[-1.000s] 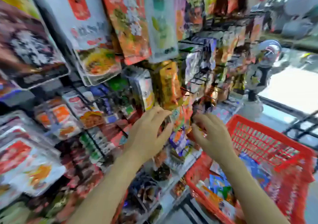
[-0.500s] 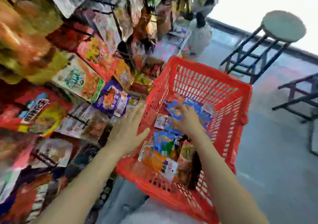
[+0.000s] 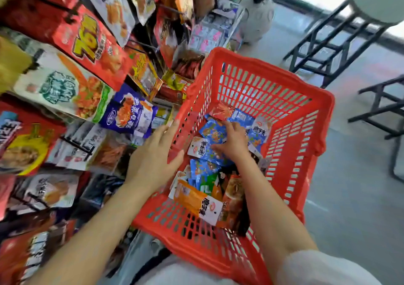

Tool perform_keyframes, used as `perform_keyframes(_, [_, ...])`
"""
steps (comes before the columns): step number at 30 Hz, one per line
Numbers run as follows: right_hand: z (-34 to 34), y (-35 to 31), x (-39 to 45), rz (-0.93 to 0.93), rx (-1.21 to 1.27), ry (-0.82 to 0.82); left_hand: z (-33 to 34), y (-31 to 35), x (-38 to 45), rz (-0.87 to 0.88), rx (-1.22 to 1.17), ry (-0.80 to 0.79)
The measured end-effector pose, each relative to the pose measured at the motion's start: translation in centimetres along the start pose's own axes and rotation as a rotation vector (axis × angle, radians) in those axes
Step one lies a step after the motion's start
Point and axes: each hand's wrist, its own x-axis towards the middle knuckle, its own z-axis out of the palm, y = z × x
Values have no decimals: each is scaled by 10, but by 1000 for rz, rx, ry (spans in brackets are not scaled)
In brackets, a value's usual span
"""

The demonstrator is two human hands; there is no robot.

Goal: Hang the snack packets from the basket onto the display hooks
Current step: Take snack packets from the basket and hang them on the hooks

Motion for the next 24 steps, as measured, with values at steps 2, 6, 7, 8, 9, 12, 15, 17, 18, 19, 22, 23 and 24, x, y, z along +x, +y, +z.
perform_keyframes(2, [1, -1, -6, 9, -69, -89, -1, 3, -1, -47, 13, -39])
perform_keyframes(6, [7, -8, -12, 21, -237, -141, 2, 1, -1, -47, 22, -42])
perform_keyframes(7, [7, -11, -9, 27, -213, -138, 3, 0, -2, -49, 15, -38])
perform_keyframes(8, [5, -13, -5, 50, -146, -144, 3, 0, -1, -56, 3, -36])
perform_keyframes(9, [2, -14, -1, 71, -64, -155, 4, -1, -1, -62, -5, -36])
perform_keyframes(12, [-13, -18, 6, 96, 25, -234, 3, -1, -2, -42, -20, -18])
perform_keyframes(15, [-28, -16, 3, 143, 252, -218, 4, -1, -2, -53, -28, -13])
perform_keyframes(17, [-41, -16, -1, 163, 472, -68, 4, -2, -2, -68, -26, -21])
perform_keyframes(18, [-45, -15, 0, 193, 571, 15, 4, -1, -2, -75, -24, -27])
perform_keyframes(19, [-51, -16, -1, 214, 668, 88, 4, -1, -2, -80, -22, -32])
perform_keyframes(22, [-62, -19, 0, 337, 965, 197, 3, -1, -3, -89, -29, -35])
perform_keyframes(23, [-64, -19, 0, 351, 1018, 209, 2, -1, -3, -87, -29, -32])
perform_keyframes(24, [-66, -20, -1, 347, 1044, 239, 2, -2, -4, -84, -28, -28])
